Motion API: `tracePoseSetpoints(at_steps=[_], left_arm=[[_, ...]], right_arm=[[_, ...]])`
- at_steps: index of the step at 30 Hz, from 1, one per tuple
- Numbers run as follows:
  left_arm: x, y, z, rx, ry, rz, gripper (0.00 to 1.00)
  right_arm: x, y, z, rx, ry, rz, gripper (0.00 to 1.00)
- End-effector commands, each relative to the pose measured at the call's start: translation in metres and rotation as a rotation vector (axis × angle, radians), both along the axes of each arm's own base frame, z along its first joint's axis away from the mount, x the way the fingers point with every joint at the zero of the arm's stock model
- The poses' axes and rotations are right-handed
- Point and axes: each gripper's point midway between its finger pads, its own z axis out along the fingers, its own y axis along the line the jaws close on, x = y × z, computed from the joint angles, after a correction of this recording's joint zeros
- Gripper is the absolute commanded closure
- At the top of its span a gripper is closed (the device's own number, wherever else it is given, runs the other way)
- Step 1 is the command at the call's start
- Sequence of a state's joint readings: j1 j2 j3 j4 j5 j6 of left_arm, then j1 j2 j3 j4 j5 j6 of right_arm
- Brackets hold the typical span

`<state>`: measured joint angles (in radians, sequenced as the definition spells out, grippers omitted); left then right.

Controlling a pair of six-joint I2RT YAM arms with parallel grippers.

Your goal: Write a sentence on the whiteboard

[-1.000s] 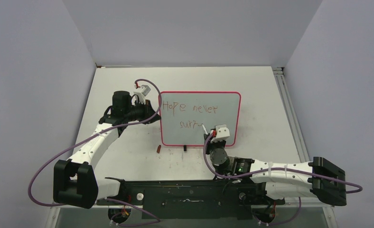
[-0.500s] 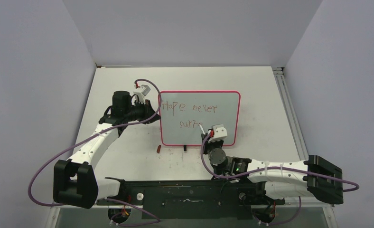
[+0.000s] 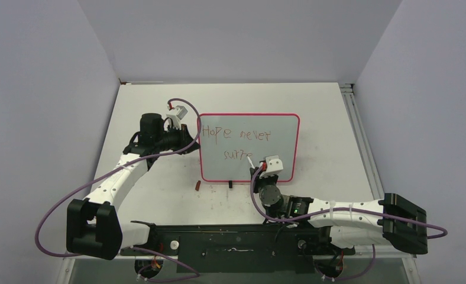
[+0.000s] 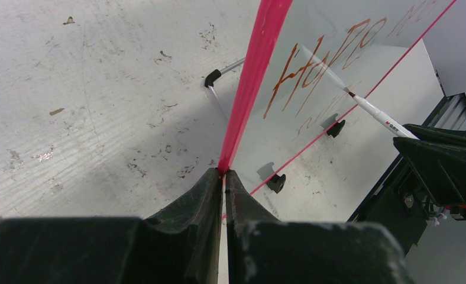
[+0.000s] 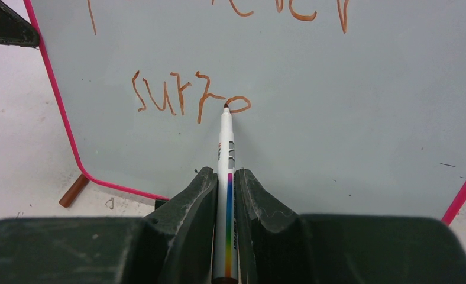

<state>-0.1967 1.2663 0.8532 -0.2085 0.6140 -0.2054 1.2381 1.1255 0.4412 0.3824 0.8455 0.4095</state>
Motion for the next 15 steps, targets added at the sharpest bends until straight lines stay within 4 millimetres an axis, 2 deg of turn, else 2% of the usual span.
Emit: tracePoseSetpoints(at_steps=[1,15], left_arm=[[-0.0011,-0.0079,0.0221,-0.041,-0.057,-0.036,0.95],[-0.0012,-0.0081,0.0224,-0.043,-0.057,-0.037,0.95]], right_arm=[[-0.0017,-0.0034,-0.0107,-0.024,0.026,-0.012,0.95],[-0.007,-0.0128,-0.015,-0.035,0.039,-0.041,0.95]])
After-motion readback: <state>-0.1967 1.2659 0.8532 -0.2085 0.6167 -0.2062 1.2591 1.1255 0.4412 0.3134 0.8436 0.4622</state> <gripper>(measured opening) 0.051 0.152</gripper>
